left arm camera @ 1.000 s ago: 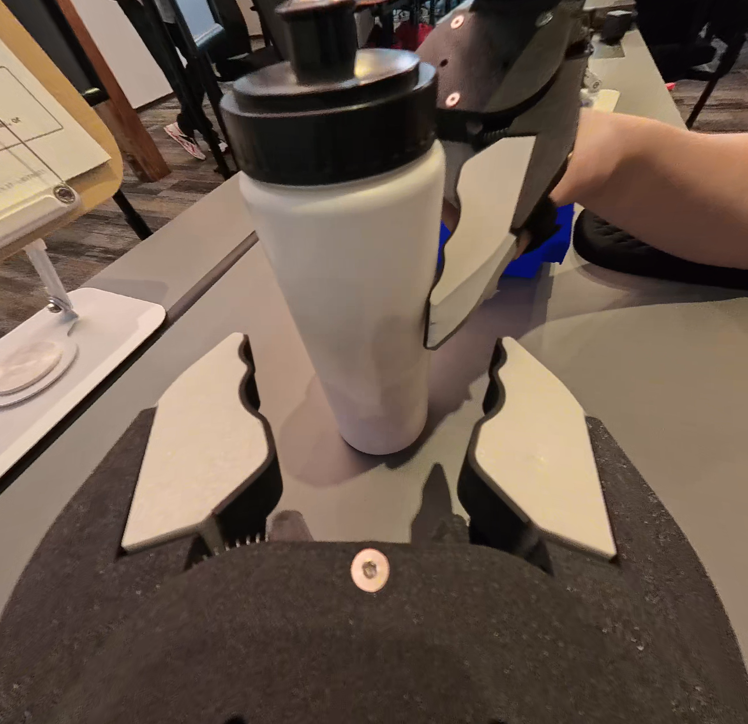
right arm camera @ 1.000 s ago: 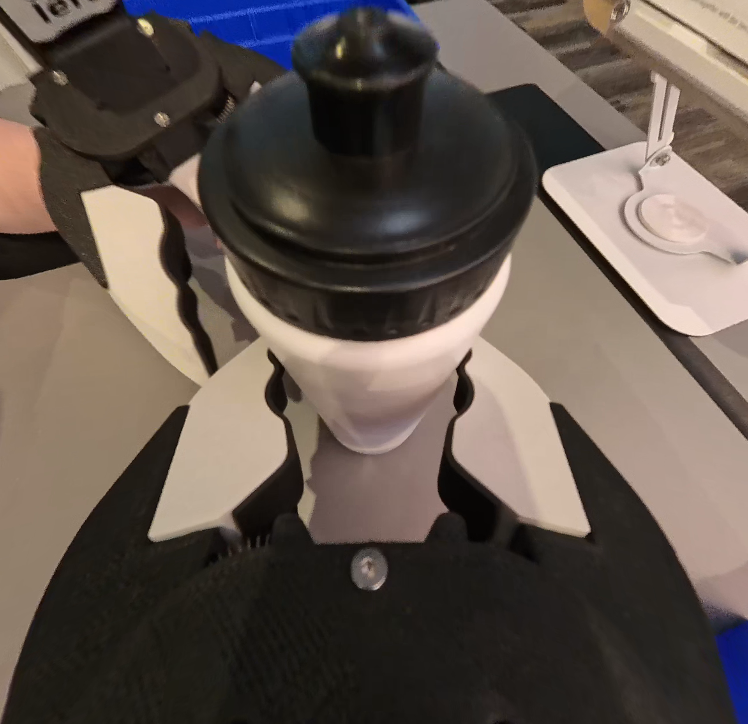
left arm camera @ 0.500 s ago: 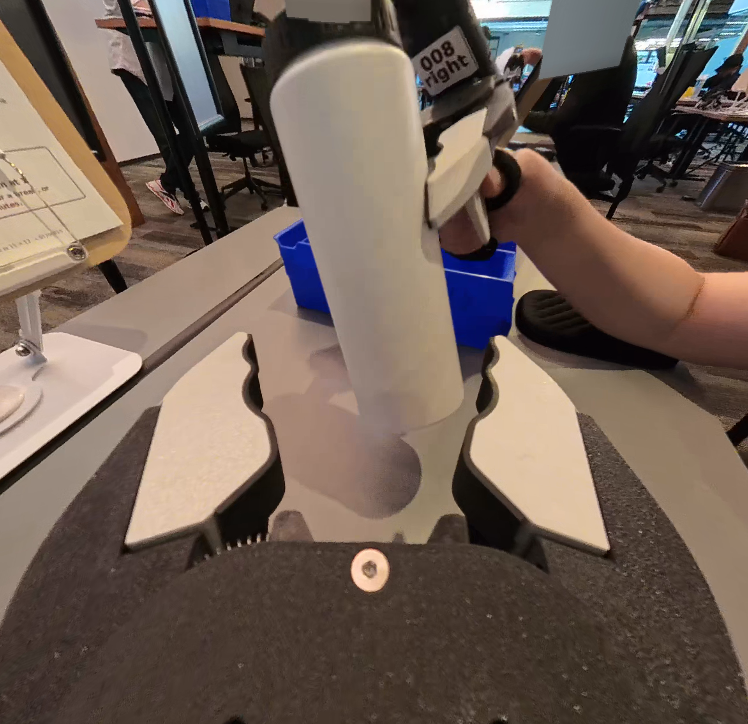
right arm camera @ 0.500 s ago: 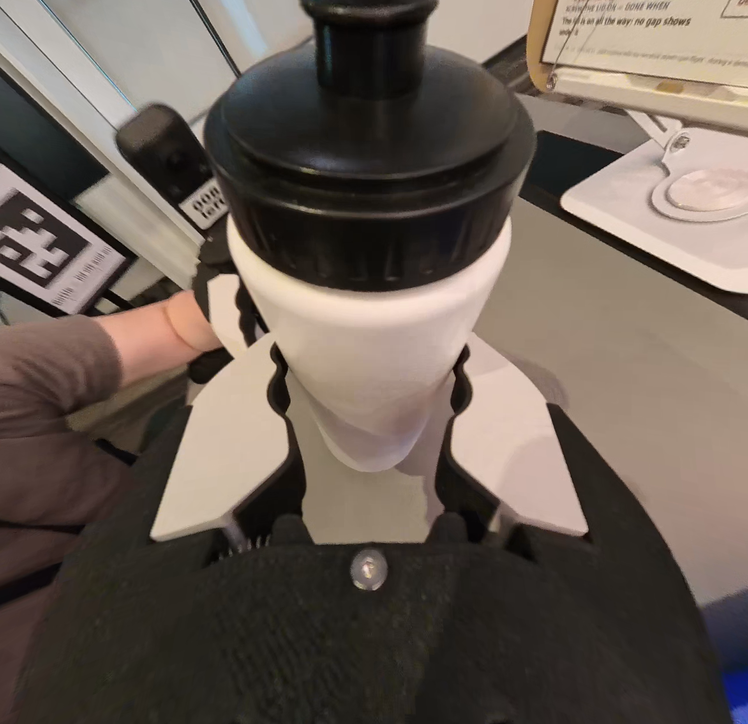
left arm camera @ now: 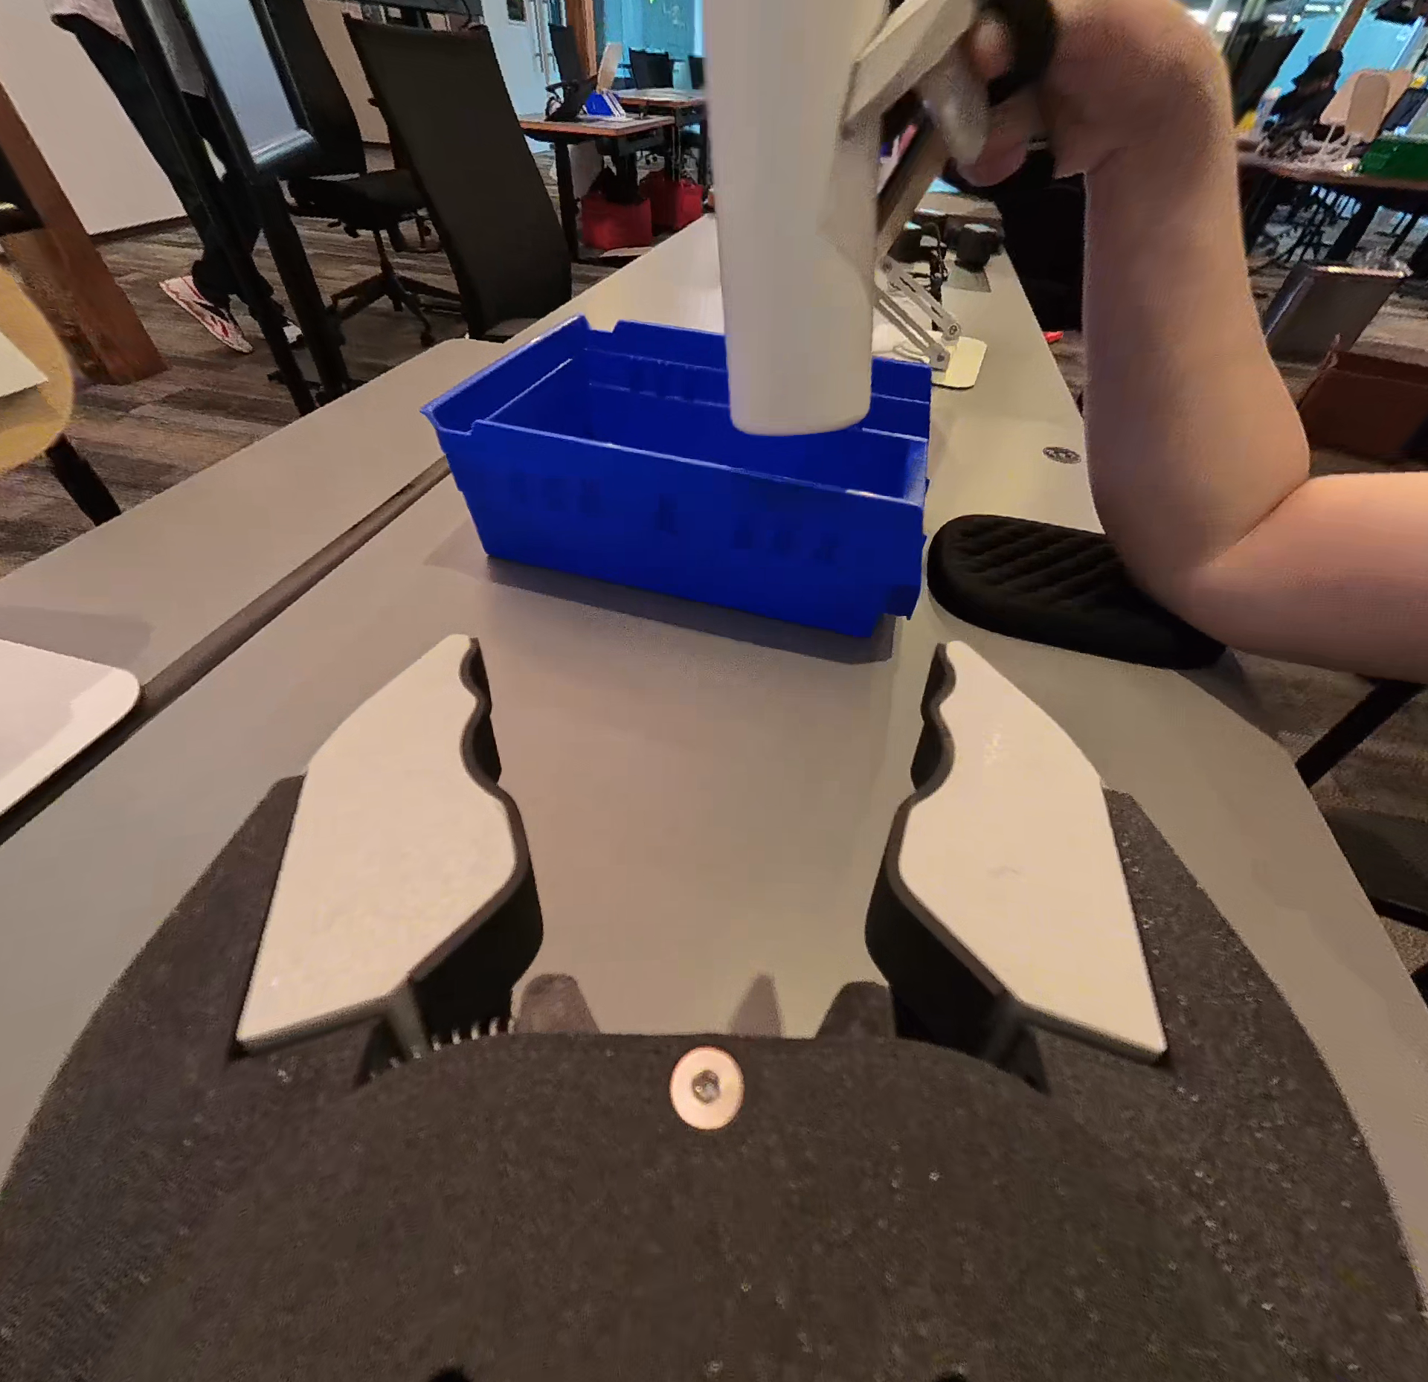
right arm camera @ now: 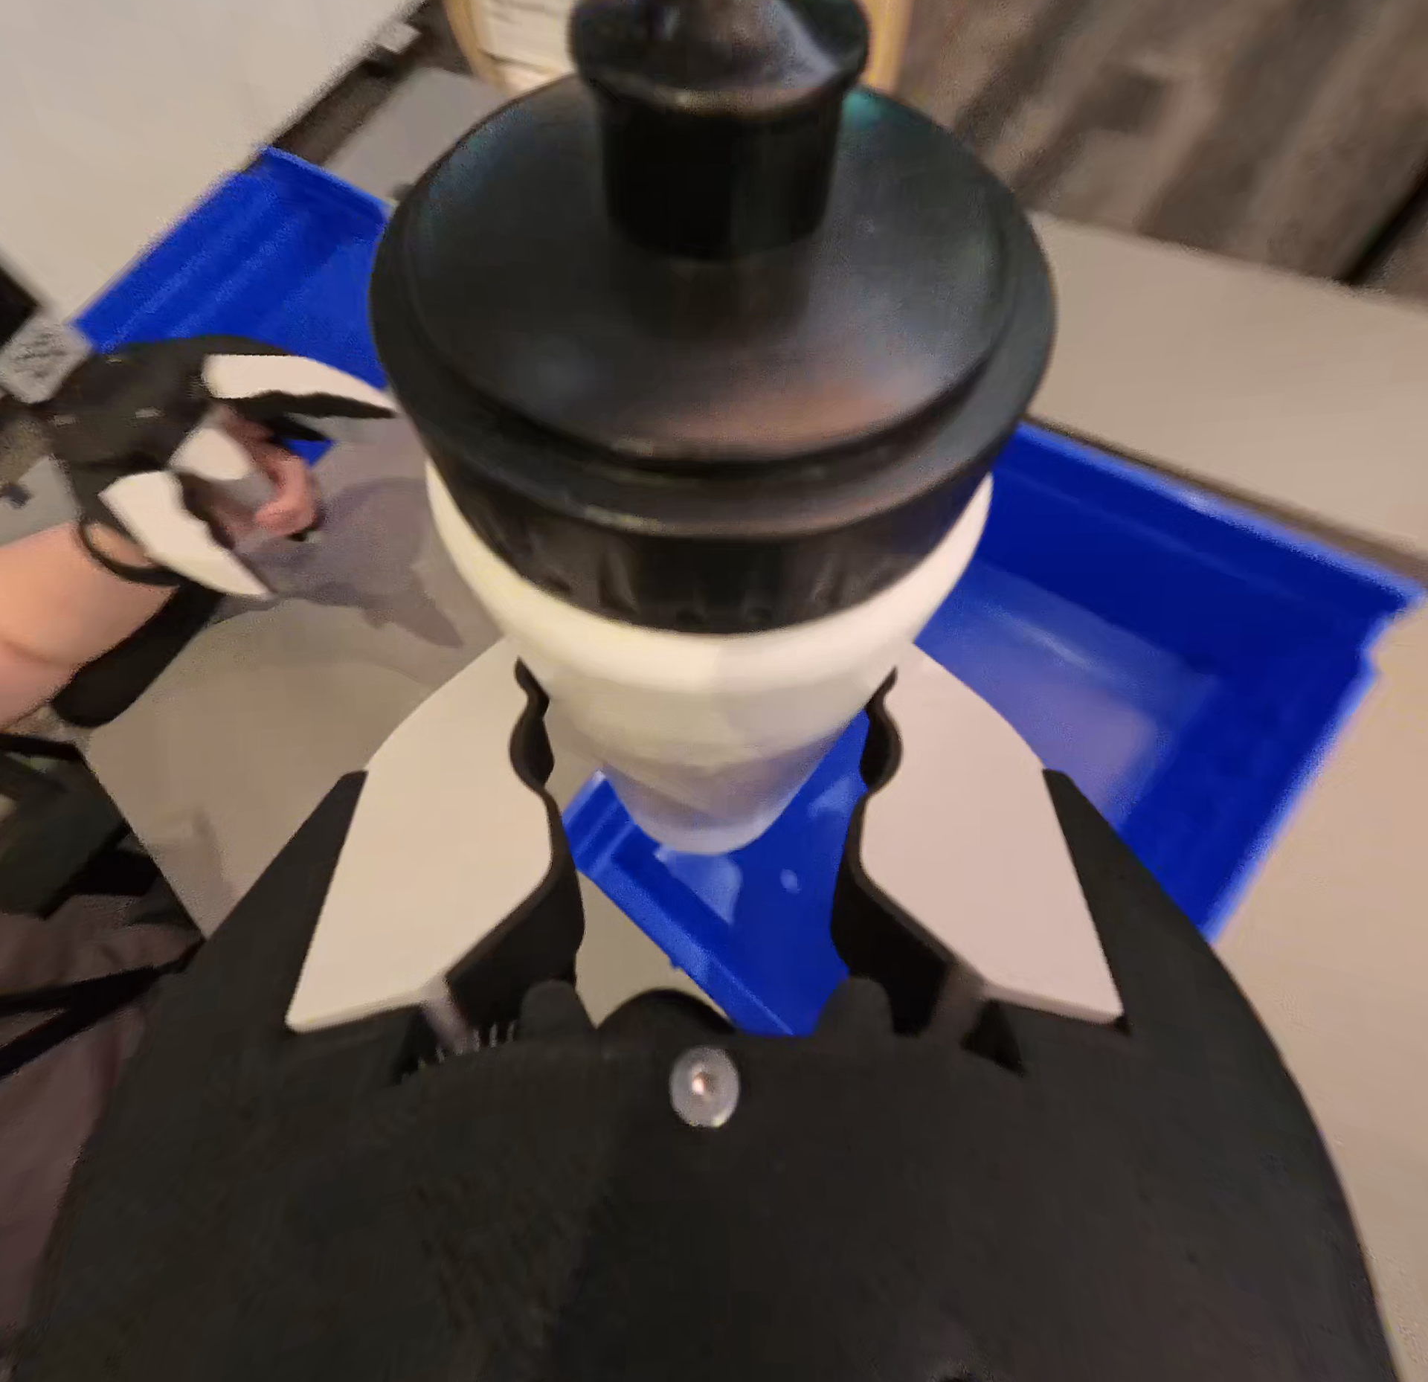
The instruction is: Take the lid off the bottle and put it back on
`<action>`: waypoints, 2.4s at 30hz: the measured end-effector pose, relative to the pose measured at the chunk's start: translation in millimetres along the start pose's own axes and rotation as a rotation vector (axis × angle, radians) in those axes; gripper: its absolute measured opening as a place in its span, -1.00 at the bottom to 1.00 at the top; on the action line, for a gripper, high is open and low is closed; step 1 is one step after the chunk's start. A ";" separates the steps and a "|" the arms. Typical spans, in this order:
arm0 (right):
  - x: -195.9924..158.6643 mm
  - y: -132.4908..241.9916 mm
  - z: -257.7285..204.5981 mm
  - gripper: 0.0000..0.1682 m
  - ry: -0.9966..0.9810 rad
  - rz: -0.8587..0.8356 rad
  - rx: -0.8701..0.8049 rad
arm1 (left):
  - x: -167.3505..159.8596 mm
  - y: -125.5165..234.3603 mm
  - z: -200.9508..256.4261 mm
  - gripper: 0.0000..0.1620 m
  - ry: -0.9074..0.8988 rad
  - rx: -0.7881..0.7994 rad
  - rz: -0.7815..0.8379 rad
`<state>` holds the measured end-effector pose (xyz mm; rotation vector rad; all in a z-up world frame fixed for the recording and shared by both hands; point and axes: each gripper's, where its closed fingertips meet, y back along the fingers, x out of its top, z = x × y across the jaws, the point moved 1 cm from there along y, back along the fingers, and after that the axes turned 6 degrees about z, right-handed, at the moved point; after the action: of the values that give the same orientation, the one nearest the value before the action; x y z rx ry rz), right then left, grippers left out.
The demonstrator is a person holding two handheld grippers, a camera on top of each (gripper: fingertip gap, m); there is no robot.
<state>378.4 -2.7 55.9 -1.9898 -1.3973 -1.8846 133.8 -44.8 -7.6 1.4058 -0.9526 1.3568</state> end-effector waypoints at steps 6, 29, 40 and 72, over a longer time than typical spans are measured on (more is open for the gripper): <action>-45.8 -31.9 42.8 -0.03 -0.103 -0.272 -0.083 | -10.8 -7.1 7.9 0.31 -0.026 -0.012 -0.055; 8.2 30.7 -95.5 -0.03 0.298 0.086 0.513 | -31.4 -16.4 9.9 0.32 -0.009 -0.031 -0.110; 16.5 -49.9 -149.6 -0.03 0.602 0.153 0.499 | 10.3 -2.4 2.6 0.31 0.070 0.006 0.057; -42.7 -217.9 -203.8 -0.04 0.493 0.321 0.445 | 43.0 28.3 -24.0 -0.10 -0.071 0.211 0.193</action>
<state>93.4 -20.4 -40.5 -1.3295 -1.1442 -1.5938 104.0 -26.3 37.1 1.5605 -1.0367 1.5978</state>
